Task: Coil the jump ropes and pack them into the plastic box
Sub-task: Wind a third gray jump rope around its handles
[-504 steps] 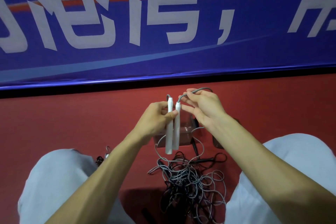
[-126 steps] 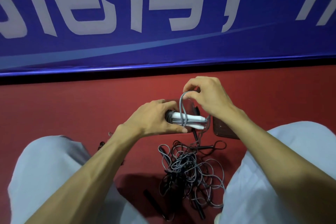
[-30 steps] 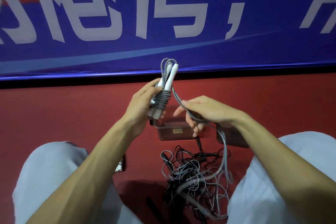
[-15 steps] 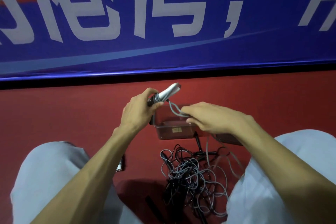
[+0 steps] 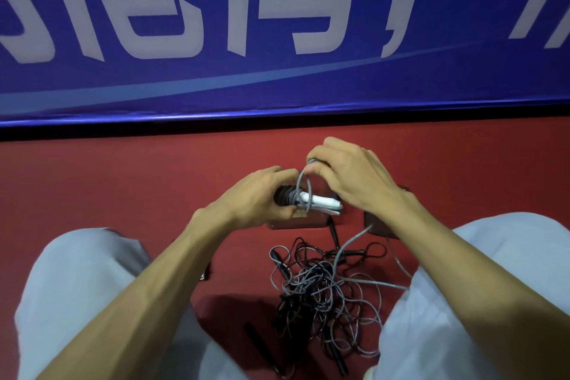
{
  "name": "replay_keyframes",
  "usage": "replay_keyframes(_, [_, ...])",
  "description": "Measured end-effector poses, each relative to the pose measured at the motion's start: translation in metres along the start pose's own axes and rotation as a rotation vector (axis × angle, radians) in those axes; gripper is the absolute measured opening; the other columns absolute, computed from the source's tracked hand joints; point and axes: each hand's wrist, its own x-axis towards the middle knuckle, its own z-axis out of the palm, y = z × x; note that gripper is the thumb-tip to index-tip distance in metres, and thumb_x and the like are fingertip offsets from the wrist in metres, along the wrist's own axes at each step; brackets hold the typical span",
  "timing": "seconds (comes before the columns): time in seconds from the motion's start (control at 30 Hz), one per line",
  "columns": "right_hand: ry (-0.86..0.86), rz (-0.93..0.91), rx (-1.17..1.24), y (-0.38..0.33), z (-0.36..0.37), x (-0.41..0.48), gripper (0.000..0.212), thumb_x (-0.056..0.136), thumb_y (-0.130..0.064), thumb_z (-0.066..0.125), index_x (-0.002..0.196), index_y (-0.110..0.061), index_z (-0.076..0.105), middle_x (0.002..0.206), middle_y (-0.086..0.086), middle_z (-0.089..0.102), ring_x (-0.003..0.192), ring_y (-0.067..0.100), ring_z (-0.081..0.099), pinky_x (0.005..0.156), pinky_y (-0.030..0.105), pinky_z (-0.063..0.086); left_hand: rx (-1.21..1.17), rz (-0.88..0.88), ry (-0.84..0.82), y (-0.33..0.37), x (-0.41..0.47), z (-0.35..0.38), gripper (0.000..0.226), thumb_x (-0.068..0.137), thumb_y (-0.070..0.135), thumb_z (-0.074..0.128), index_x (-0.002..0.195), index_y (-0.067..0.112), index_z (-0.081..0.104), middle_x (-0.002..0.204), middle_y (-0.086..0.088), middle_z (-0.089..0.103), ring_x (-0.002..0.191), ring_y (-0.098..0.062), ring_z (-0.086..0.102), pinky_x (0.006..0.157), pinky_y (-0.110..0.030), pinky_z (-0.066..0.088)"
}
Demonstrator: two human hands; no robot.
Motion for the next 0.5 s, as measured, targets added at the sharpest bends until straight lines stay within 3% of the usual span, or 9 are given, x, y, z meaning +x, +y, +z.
replay_keyframes(0.17, [0.072,0.227,0.172,0.003,0.005,0.005,0.019,0.083,-0.042,0.070,0.086,-0.024,0.070,0.078,-0.010,0.062,0.078,0.013,0.055,0.068,0.029,0.040,-0.062,0.011,0.027,0.002,-0.006,-0.002,0.032,0.064,0.057,0.050,0.093,0.041,0.048,0.084,0.003,0.052,0.080,-0.016,0.051,0.072,-0.039,0.046])
replay_keyframes(0.3, [0.088,0.390,0.313,0.007,0.008,0.009,0.017,0.077,-0.040,0.077,0.080,-0.024,0.077,0.071,-0.014,0.064,0.075,0.009,0.060,0.067,0.023,0.042,-0.120,-0.014,0.049,0.005,-0.006,-0.001,0.038,0.067,0.066,0.058,0.094,0.041,0.047,0.087,0.006,0.056,0.083,-0.009,0.052,0.076,-0.039,0.048])
replay_keyframes(0.4, [0.060,0.469,0.420,0.007,0.010,0.011,0.015,0.076,-0.039,0.079,0.078,-0.024,0.077,0.069,-0.016,0.068,0.071,-0.004,0.059,0.060,0.005,0.038,-0.175,-0.042,0.086,0.006,-0.007,-0.001,0.048,0.066,0.073,0.067,0.089,0.036,0.047,0.083,0.009,0.056,0.079,-0.005,0.051,0.068,-0.032,0.046])
replay_keyframes(0.5, [0.042,0.522,0.519,0.012,0.013,0.011,0.016,0.077,-0.039,0.078,0.080,-0.023,0.078,0.075,-0.011,0.072,0.079,0.003,0.065,0.070,0.015,0.045,-0.246,-0.060,0.135,0.010,-0.007,-0.003,0.035,0.076,0.059,0.071,0.087,0.032,0.051,0.077,0.010,0.056,0.069,-0.005,0.047,0.061,-0.030,0.039])
